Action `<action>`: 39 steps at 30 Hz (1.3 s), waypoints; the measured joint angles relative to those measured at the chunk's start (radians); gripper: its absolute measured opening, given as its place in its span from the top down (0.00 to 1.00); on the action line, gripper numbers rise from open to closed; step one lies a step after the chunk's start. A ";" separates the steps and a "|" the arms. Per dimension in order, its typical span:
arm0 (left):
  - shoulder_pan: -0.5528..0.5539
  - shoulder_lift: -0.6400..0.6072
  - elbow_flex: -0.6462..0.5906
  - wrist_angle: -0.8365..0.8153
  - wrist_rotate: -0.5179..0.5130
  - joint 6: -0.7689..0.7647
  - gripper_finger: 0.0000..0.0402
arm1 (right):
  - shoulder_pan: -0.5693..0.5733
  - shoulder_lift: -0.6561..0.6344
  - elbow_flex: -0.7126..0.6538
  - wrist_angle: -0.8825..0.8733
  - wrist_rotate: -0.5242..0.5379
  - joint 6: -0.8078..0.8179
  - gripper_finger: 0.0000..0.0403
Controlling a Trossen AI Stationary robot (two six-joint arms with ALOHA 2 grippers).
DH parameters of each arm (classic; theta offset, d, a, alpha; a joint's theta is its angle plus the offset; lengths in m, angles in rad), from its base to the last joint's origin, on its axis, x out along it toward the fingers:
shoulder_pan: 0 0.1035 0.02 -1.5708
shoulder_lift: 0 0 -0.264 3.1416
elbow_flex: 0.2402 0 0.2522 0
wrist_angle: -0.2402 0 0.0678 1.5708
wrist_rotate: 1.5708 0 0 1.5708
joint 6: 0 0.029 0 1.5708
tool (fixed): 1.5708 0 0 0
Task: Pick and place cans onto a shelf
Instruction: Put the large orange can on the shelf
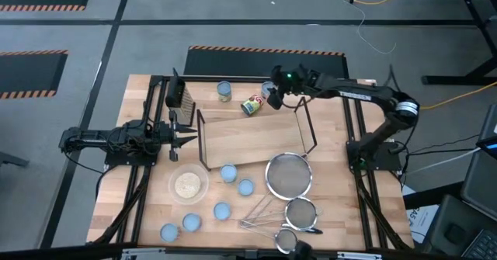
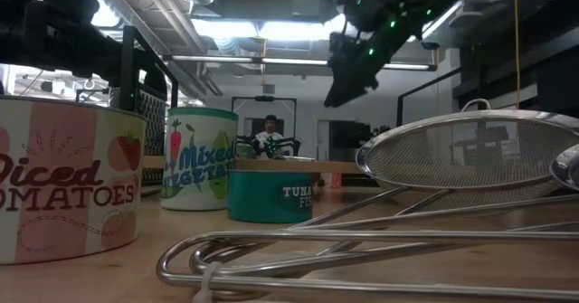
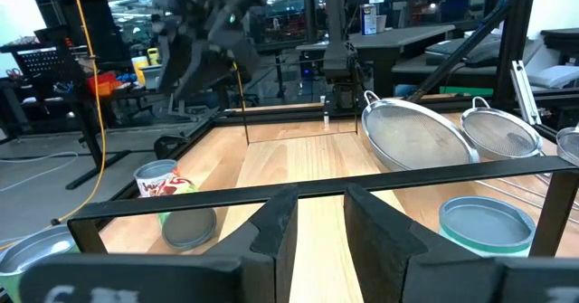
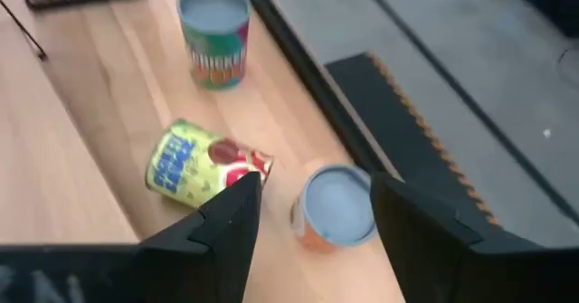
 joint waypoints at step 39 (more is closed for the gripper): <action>0.000 0.000 0.000 0.000 0.001 0.000 0.79 | -0.082 0.281 0.000 0.133 -0.073 -0.055 0.47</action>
